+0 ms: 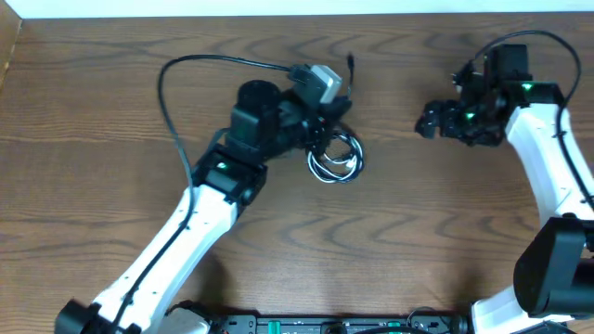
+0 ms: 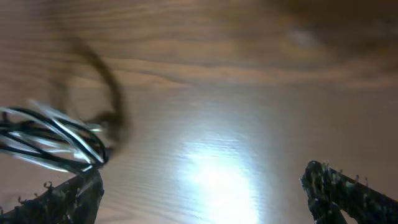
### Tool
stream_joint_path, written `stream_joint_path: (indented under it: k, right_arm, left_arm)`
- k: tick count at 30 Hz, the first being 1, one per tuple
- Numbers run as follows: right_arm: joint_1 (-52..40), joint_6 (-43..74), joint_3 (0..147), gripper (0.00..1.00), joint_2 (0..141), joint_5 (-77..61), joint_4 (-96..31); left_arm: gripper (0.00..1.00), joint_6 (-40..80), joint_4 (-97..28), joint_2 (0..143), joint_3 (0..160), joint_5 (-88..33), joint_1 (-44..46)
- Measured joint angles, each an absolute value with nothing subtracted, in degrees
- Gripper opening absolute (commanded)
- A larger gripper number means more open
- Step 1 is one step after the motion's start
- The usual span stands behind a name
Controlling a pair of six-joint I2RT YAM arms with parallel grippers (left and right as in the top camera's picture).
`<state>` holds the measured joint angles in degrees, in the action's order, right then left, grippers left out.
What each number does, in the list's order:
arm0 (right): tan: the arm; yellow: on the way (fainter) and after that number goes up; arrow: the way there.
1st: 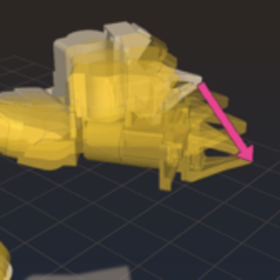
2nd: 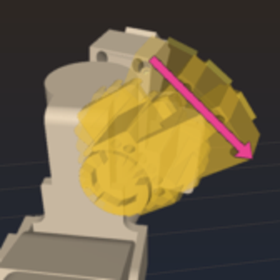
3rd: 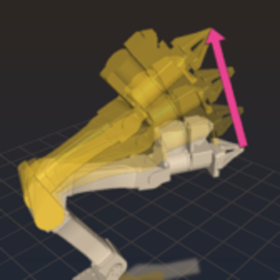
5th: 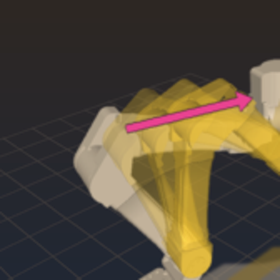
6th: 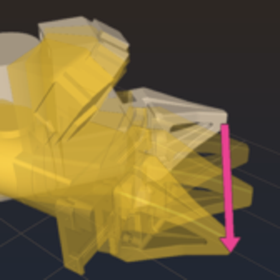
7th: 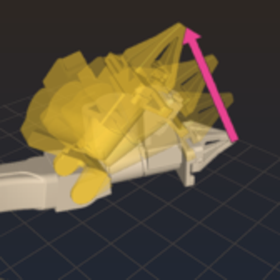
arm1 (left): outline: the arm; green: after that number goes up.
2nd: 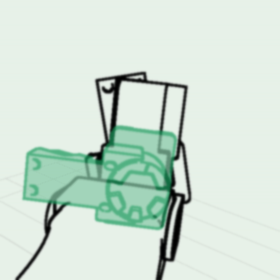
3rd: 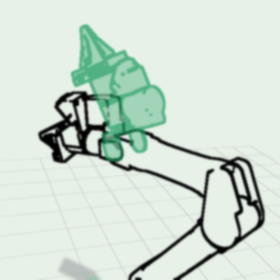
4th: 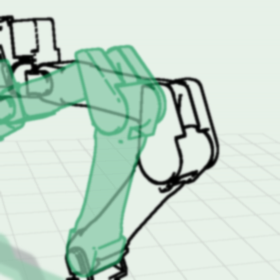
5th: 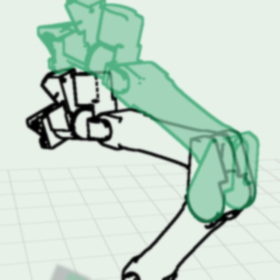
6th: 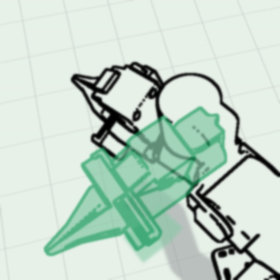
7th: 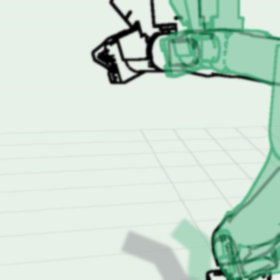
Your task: Untangle cables
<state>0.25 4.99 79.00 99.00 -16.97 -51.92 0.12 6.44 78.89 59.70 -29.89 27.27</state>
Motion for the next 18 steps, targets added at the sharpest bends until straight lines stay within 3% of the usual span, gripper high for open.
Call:
stream_joint_path:
  k: [4,11,17,18]
  right_arm:
    - [-7.1,3.9,73.0,0.99,99.0,-23.1,-44.6]
    - [-22.6,3.2,60.5,0.96,99.4,-29.1,-19.6]
    - [-25.4,3.2,59.2,0.91,102.7,-29.6,-4.4]
    - [-25.4,3.2,59.2,0.86,103.8,-29.6,-3.2]
  left_arm:
    - [0.08,0.1,6.6,76.1,59.7,-27.9,23.5]
    - [0.08,1.7,9.9,75.2,59.7,-26.6,21.7]
    - [0.08,4.0,10.0,75.2,59.7,-30.7,21.7]
    - [0.08,4.3,10.0,75.2,59.7,-31.4,21.7]
